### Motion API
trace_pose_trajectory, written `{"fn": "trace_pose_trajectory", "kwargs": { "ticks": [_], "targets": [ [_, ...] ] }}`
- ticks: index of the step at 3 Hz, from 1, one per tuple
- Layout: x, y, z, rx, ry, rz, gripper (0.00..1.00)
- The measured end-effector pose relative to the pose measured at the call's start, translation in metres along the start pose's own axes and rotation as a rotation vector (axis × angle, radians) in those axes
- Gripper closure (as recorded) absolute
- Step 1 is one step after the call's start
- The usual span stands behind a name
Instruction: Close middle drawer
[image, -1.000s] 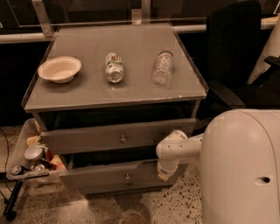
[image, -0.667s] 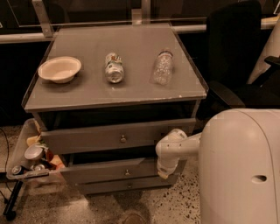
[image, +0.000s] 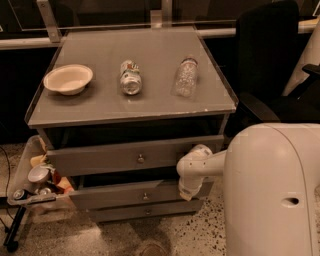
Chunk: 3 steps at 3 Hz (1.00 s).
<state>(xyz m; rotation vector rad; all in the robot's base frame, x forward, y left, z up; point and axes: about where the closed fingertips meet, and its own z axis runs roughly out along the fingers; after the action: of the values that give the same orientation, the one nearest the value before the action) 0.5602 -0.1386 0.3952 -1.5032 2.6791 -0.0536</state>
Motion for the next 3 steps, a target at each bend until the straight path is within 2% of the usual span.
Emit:
{"fn": "trace_pose_trajectory", "kwargs": {
  "ticks": [3],
  "targets": [
    [0.0000, 0.0000, 0.0001, 0.000, 0.000, 0.000, 0.12]
  ]
}}
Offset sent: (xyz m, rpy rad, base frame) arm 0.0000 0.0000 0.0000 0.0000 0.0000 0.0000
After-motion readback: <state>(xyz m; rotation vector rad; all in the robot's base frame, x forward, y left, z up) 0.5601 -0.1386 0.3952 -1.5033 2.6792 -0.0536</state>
